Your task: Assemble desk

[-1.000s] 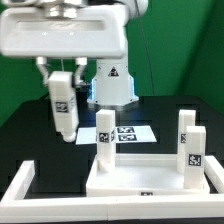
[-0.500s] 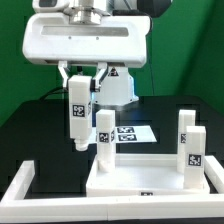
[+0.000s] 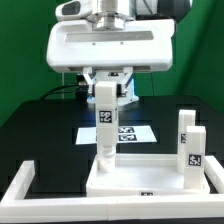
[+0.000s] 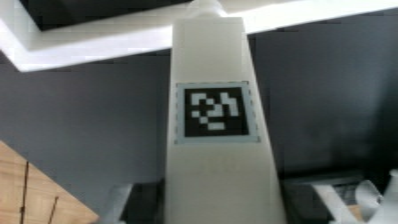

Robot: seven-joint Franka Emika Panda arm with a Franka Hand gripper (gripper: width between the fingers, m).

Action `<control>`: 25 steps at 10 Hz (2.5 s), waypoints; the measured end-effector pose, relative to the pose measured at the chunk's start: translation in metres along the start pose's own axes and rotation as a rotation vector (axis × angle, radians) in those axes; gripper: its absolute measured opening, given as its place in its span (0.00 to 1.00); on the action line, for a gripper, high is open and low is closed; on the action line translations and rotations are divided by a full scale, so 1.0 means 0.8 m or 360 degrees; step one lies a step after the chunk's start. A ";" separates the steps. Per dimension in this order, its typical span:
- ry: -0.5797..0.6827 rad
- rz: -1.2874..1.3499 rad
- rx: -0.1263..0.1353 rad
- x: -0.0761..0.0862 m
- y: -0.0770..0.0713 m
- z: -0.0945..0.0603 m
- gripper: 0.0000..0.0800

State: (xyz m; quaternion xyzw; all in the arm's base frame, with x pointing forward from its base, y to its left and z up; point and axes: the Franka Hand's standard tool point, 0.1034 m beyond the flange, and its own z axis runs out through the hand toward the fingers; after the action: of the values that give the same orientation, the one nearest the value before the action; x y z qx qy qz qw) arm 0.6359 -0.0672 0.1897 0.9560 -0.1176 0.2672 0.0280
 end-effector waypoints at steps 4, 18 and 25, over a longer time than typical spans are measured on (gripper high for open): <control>-0.0002 -0.0020 -0.0005 -0.004 0.004 0.001 0.36; -0.0080 -0.0126 -0.0024 -0.055 0.015 0.058 0.36; -0.0038 -0.0135 -0.0055 -0.060 0.015 0.069 0.36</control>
Offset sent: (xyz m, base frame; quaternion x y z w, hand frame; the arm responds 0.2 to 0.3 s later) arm 0.0000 0.0000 0.0000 0.0000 0.0000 0.0000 1.0000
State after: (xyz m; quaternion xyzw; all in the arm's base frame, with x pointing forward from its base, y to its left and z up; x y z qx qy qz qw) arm 0.6210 -0.0754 0.1172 0.9626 -0.0818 0.2525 0.0543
